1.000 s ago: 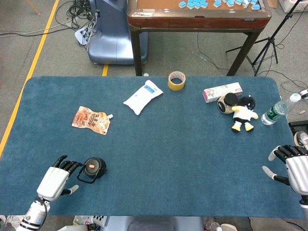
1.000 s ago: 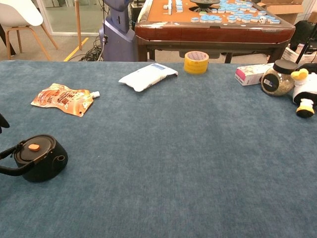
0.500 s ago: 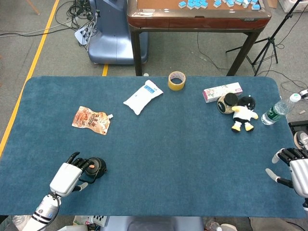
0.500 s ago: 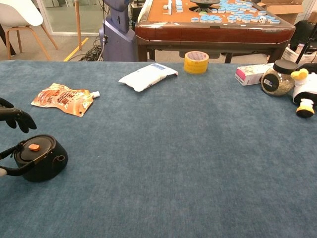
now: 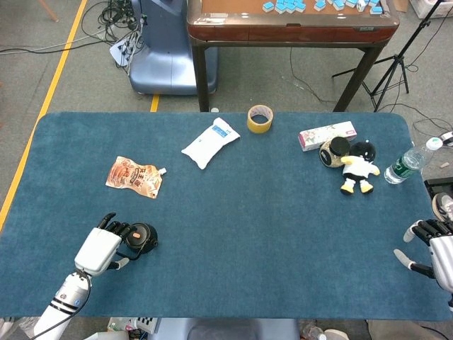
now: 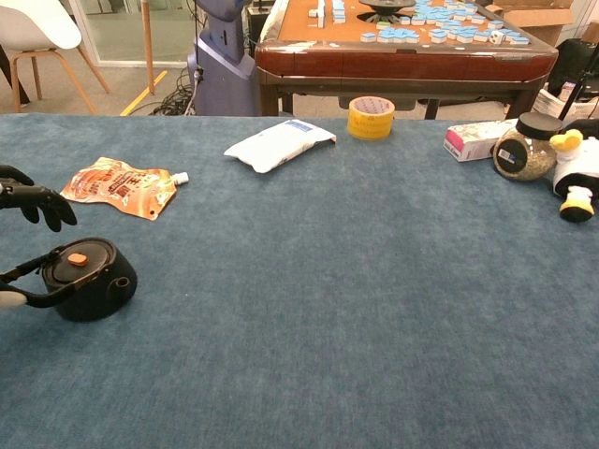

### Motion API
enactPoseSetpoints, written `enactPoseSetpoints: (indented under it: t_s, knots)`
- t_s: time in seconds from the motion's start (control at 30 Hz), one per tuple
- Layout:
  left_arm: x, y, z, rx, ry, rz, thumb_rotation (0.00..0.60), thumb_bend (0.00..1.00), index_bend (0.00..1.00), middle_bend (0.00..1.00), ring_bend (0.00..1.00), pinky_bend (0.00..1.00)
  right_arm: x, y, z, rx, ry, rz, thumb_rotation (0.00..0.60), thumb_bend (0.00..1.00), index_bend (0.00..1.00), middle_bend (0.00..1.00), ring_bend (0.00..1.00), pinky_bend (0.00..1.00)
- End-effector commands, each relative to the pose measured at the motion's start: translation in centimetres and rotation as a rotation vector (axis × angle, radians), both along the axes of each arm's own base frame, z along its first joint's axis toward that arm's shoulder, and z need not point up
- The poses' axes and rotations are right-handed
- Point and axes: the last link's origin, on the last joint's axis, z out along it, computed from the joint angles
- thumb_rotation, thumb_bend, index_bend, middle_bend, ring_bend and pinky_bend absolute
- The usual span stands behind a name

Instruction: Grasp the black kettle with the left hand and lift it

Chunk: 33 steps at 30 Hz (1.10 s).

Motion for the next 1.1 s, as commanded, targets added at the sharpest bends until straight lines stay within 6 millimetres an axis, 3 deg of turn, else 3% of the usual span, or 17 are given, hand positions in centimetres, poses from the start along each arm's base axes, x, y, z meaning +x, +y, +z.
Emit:
enactPoseSetpoints:
  t_s: [0.03,0.3,0.67,1.1]
  knots:
    - [0.1,0.7,-0.1,0.002,0.002,0.003,0.6,0.11,0.28,0.34,0.31,0.11,0.0,0.0,0.0,0.0,0.0,-0.002,0.6,0.18,0.56,0.49,0.37,0.38]
    - [1.0,2.0,-0.7,0.014,-0.007,-0.013,0.6,0.11,0.28,0.34,0.31,0.11,-0.2,0.0,0.1,-0.002,-0.001,-0.008,0.6,0.18,0.56,0.49,0.37,0.38]
    - [-0.1,-1.0,0.0,-0.017,0.056,0.071,0.6,0.11,0.31,0.34,0.32,0.11,-0.3,0.0,-0.2,0.011,-0.008,-0.006,0.6,0.18,0.57,0.49,0.37,0.38]
    - [0.2,-1.9,-0.6,-0.051,0.032,0.107,0.6,0.11,0.34,0.34,0.32,0.1,-0.8,0.5,0.0,0.007,-0.014,-0.019,0.6,0.18,0.57,0.49,0.37,0.38]
